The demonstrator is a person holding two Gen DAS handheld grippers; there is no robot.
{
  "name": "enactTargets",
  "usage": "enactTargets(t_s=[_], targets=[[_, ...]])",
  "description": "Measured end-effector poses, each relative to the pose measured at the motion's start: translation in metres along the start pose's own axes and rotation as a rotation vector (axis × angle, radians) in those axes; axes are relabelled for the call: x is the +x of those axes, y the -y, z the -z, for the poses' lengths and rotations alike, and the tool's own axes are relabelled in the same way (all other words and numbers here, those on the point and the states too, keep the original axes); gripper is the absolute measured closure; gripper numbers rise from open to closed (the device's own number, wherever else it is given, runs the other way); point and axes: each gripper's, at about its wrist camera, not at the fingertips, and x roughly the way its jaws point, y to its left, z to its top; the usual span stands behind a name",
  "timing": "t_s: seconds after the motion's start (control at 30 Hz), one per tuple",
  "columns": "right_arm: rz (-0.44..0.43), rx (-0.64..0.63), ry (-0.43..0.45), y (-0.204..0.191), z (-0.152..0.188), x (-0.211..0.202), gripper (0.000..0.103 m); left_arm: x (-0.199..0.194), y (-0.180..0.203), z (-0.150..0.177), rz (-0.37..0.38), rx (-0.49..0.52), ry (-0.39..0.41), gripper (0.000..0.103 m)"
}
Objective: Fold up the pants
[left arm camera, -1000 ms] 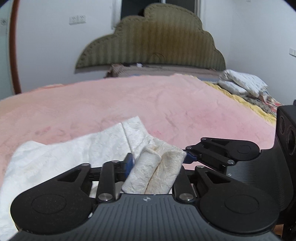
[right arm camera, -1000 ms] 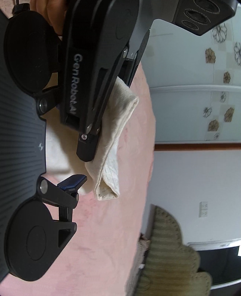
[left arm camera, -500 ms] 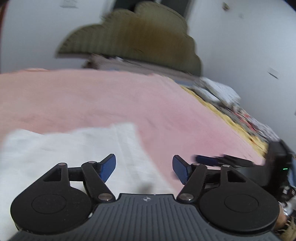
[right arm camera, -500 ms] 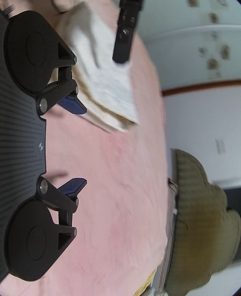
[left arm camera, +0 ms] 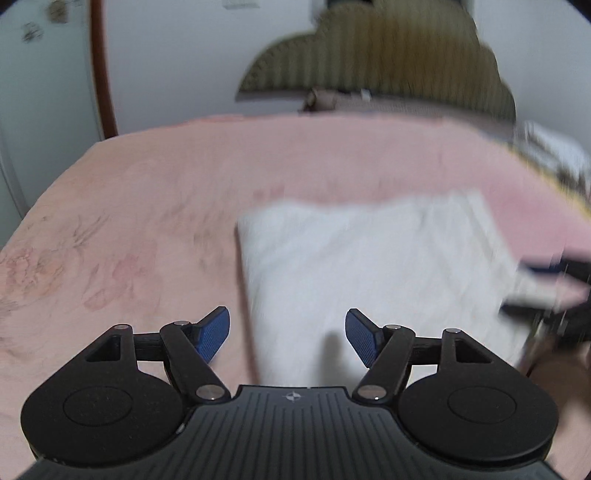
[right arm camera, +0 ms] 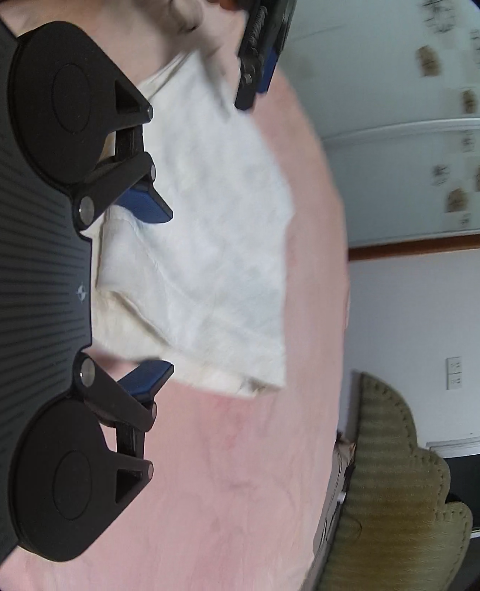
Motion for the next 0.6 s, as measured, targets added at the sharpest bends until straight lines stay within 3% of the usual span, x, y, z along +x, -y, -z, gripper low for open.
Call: enactTargets(t_s=[0.1, 0.2, 0.3, 0.43, 0.53, 0.6], targets=[[-0.011, 0.040, 0.033, 0.006, -0.002, -0.007, 0.019, 0.001, 0.004, 0.017, -0.036, 0.067, 0.018, 0.030], [-0.023, 0.078, 0.042, 0.017, -0.005, -0.004, 0.019, -0.001, 0.006, 0.015, -0.042, 0.088, 0.061, 0.029], [-0.042, 0.177, 0.030, 0.036, -0.005, 0.007, 0.019, 0.003, -0.002, 0.009, 0.004, 0.025, 0.080, 0.024], [-0.061, 0.349, 0.025, 0.065, 0.005, 0.014, 0.019, 0.017, -0.020, 0.007, 0.043, -0.088, 0.034, 0.024], [-0.017, 0.356, 0.069, 0.063, 0.005, 0.006, 0.019, 0.019, -0.032, 0.007, 0.054, -0.185, 0.028, 0.024], [0.034, 0.324, 0.094, 0.054, 0.000, 0.001, 0.019, 0.015, -0.029, 0.005, -0.004, -0.206, 0.047, 0.024]])
